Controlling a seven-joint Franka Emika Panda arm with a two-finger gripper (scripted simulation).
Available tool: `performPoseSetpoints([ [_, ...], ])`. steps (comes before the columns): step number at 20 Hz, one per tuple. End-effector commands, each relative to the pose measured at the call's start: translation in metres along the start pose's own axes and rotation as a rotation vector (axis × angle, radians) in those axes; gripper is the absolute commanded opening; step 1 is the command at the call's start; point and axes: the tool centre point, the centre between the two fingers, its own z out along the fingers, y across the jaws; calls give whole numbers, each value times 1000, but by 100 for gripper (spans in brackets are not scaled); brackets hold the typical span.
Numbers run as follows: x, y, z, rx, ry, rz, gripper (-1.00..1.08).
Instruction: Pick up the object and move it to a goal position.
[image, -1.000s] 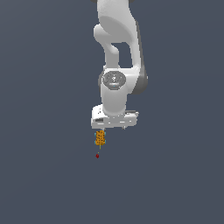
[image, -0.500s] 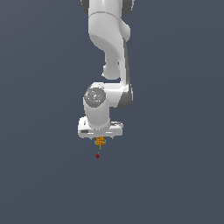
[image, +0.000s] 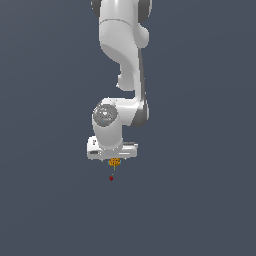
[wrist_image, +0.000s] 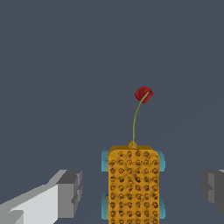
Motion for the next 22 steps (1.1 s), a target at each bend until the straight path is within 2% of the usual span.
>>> performPoseSetpoints([
  [1,0,0,6,0,-1,0,100],
  [8,-1,0,40,0,0,-1,100],
  [14,0,1,48,0,0,-1,100],
  [15,0,1,48,0,0,-1,-100],
  [22,0,1,48,0,0,-1,-100],
])
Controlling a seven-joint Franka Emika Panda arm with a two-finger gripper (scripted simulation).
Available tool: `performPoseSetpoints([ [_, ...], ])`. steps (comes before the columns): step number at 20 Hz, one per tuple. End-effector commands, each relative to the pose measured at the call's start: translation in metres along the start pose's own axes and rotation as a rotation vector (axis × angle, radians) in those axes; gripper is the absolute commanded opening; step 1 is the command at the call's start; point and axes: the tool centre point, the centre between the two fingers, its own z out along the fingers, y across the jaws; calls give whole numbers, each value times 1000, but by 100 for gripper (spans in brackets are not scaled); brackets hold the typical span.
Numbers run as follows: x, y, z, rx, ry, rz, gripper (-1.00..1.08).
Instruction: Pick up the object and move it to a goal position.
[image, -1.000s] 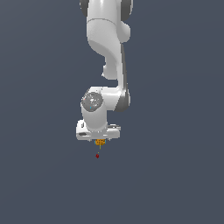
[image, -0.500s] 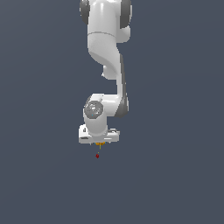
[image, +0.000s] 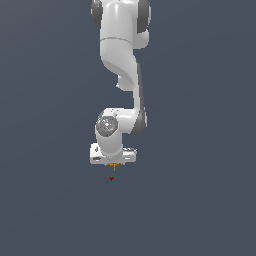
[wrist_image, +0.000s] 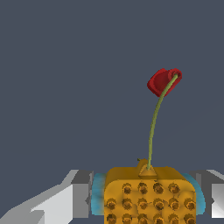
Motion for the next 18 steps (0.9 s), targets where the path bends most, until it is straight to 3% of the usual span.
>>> performPoseSetpoints([
  [1,0,0,0,0,1,0,-100],
  [10,-4,3,-10,0,0,0,-100],
  [18,-21,16,-48,0,0,0,-100],
])
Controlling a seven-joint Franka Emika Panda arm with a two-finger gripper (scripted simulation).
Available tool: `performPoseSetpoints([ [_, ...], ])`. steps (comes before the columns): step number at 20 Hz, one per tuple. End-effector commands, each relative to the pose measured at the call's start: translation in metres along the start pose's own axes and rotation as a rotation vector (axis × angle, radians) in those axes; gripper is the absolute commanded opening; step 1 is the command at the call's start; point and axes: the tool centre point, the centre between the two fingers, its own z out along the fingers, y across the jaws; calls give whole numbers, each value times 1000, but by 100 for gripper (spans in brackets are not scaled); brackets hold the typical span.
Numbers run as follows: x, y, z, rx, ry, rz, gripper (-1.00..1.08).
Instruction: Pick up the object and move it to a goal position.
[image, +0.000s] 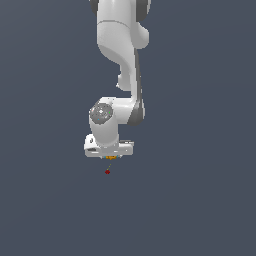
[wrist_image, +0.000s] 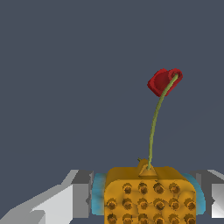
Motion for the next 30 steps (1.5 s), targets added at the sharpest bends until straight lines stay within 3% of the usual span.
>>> performPoseSetpoints([
  [1,-6,6,-17,0,2,0,-100],
  [30,-125,103,-314,2,3,1,-100],
])
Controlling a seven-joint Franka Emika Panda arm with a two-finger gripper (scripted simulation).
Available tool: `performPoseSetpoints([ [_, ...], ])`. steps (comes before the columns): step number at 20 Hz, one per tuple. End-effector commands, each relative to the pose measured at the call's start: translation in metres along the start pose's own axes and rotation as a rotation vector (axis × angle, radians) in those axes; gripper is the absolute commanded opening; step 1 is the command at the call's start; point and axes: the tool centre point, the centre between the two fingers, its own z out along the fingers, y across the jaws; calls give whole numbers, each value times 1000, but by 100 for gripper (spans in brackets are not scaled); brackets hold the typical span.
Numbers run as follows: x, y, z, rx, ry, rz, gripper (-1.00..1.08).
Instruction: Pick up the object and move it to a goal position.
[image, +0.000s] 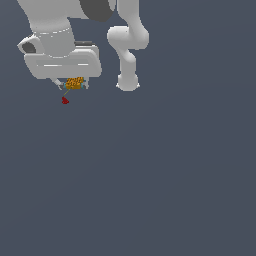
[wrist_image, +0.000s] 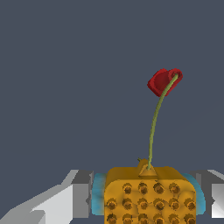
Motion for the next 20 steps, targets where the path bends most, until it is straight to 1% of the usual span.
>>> performPoseSetpoints([
  [1,-10,8,-25,0,0,0,-100],
  [5,-21,20,-58,0,0,0,-100],
  [10,-31,30,-87,-1,-1,0,-100],
  [15,-35,36,-103,-2,-1,0,-100],
  [20,-35,37,-106,-2,-1,0,-100],
])
